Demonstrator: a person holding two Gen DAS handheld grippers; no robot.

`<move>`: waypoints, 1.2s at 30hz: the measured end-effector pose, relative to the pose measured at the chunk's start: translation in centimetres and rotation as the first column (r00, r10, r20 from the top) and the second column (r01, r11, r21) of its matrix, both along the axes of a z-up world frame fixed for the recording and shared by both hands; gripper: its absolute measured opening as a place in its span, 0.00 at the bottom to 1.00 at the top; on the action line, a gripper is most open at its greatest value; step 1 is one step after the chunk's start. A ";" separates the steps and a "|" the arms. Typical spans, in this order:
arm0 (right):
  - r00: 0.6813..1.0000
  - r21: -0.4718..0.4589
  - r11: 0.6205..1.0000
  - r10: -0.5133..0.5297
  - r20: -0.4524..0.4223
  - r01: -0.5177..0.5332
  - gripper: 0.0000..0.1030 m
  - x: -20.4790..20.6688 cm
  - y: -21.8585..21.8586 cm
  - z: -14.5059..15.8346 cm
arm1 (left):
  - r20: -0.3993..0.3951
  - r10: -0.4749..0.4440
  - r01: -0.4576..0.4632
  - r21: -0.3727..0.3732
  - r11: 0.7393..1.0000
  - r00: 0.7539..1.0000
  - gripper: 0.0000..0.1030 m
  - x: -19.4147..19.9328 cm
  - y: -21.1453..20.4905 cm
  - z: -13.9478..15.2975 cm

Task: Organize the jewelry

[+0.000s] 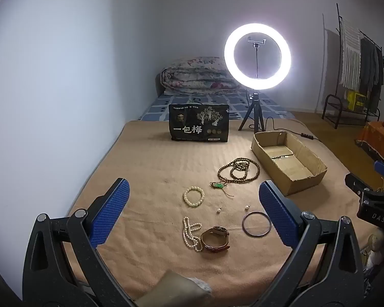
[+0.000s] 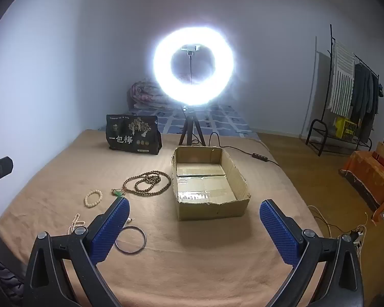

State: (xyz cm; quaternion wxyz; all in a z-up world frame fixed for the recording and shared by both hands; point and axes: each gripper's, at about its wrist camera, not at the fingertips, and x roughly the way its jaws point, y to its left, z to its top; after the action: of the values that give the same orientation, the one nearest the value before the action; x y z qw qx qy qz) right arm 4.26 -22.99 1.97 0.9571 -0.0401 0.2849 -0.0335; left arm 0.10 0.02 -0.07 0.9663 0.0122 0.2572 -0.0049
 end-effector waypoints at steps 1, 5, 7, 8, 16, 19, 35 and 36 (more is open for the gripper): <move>1.000 -0.001 1.000 0.000 0.002 0.000 1.00 0.0 0.0 0.0 | -0.001 0.001 -0.001 0.000 1.000 1.000 1.00 0.0 0.0 0.0; 1.000 -0.005 1.000 0.002 0.008 -0.002 1.00 0.1 0.0 0.0 | -0.003 -0.003 0.003 0.005 1.000 1.000 1.00 0.4 -0.2 -0.2; 1.000 -0.008 1.000 0.004 0.009 -0.004 1.00 0.2 0.1 0.0 | -0.004 -0.005 0.005 0.007 1.000 1.000 1.00 0.7 -0.3 -0.3; 1.000 -0.009 1.000 0.005 0.009 -0.005 1.00 0.3 0.1 0.0 | 0.007 0.001 -0.001 0.000 1.000 1.000 1.00 0.3 -0.3 -0.1; 1.000 -0.003 1.000 -0.001 0.018 0.001 1.00 -0.7 -0.4 0.5 | 0.012 -0.004 0.004 0.000 1.000 1.000 1.00 0.3 -0.2 -0.4; 1.000 -0.002 1.000 -0.004 0.015 0.004 1.00 -0.1 -0.2 0.1 | 0.013 0.001 0.000 -0.007 1.000 1.000 1.00 0.0 0.0 -0.1; 1.000 -0.013 1.000 -0.002 0.018 0.002 1.00 -0.2 0.1 0.1 | 0.021 0.002 -0.002 -0.004 1.000 1.000 1.00 0.0 0.1 0.5; 1.000 -0.014 1.000 -0.001 0.018 0.001 1.00 -0.2 0.0 0.1 | 0.021 0.002 -0.002 -0.004 1.000 1.000 1.00 0.0 0.2 0.6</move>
State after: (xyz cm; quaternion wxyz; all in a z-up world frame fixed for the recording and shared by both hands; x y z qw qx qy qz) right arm 4.10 -22.94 2.05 0.9593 -0.0461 0.2762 -0.0364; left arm 0.10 0.19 0.53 0.9690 0.0100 0.2469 -0.0045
